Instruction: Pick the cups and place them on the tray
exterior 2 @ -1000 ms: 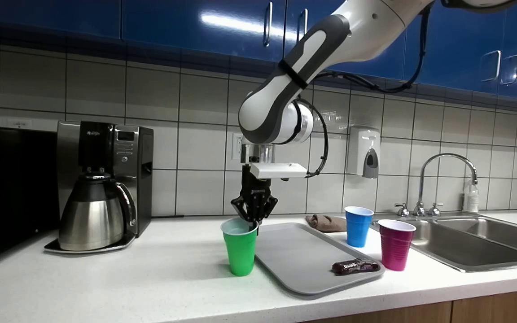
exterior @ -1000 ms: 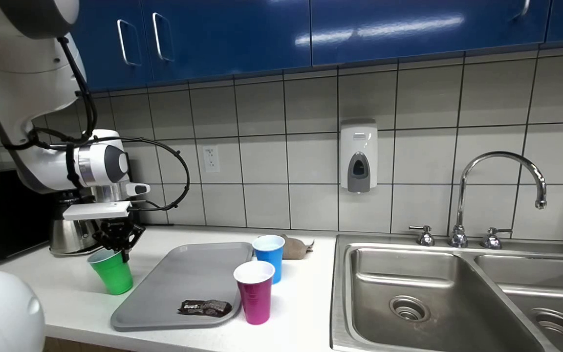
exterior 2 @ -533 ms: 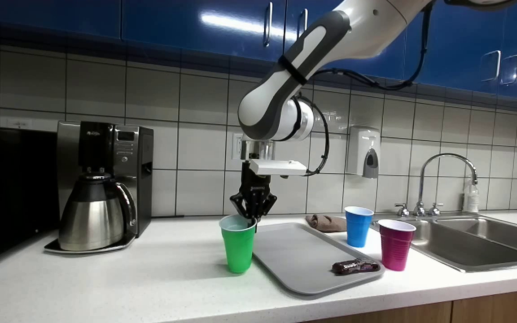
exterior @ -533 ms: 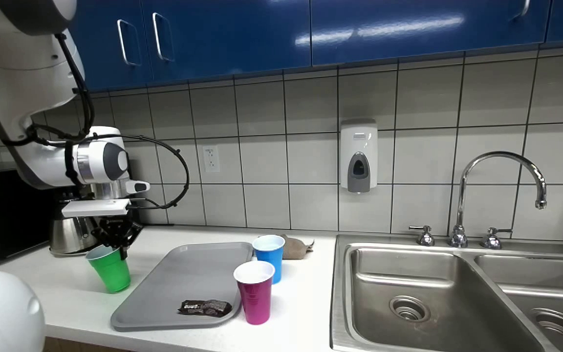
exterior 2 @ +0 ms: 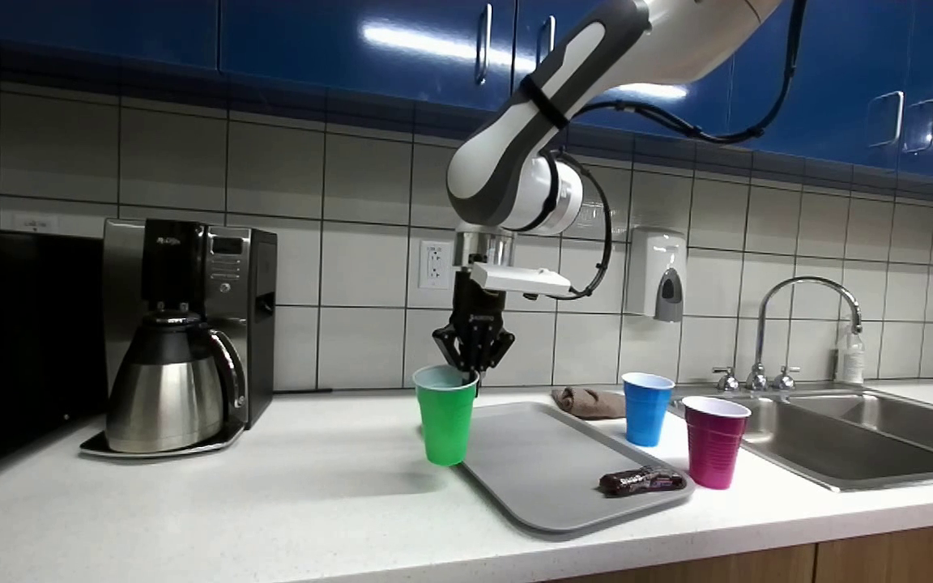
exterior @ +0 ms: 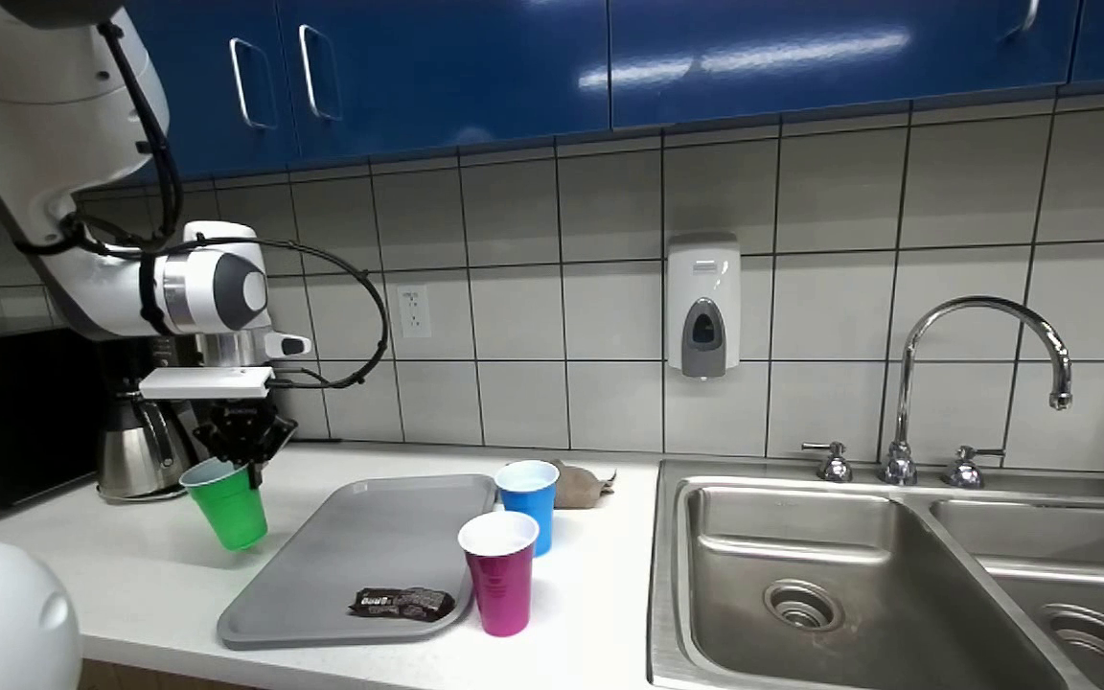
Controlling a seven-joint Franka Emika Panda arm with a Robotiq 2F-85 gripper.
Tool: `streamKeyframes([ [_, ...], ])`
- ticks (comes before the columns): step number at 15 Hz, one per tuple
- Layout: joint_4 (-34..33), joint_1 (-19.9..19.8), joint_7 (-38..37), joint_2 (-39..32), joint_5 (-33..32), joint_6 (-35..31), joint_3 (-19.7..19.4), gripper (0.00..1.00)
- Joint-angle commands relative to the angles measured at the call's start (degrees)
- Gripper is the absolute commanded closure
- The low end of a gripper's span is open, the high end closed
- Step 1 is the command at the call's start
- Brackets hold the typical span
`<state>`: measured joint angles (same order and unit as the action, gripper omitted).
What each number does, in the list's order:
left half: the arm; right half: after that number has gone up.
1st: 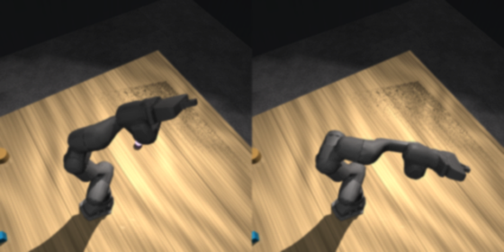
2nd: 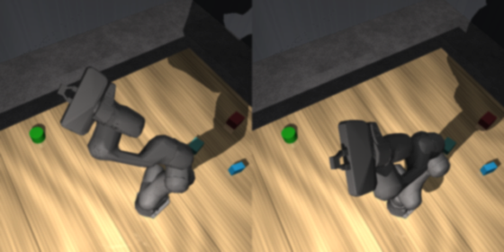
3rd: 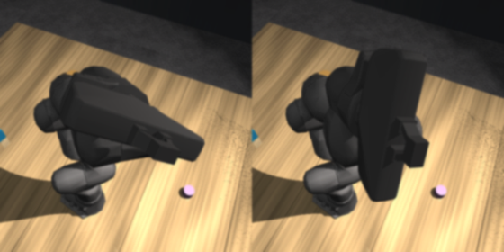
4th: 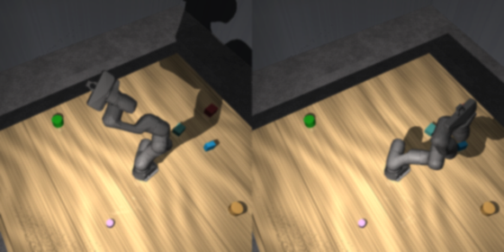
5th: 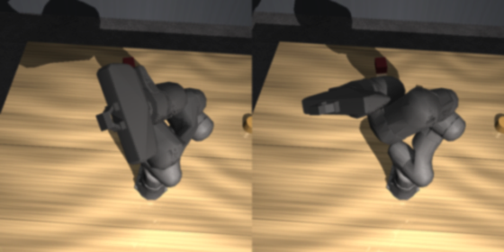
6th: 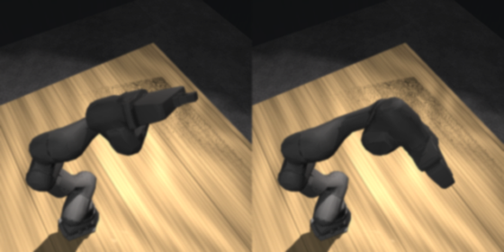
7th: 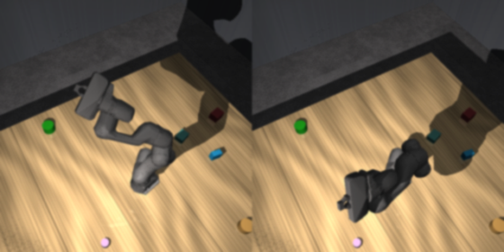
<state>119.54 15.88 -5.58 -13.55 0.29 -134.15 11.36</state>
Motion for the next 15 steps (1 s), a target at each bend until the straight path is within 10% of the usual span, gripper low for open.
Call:
streamKeyframes([
  [1, 1.9, -2.7, 4.8, 3.3, 2.7, 3.5, 0.4, 0.99],
  [15, 6.3, -8.2, 17.3, 4.8, 3.9, 7.4, -1.8, 0.99],
])
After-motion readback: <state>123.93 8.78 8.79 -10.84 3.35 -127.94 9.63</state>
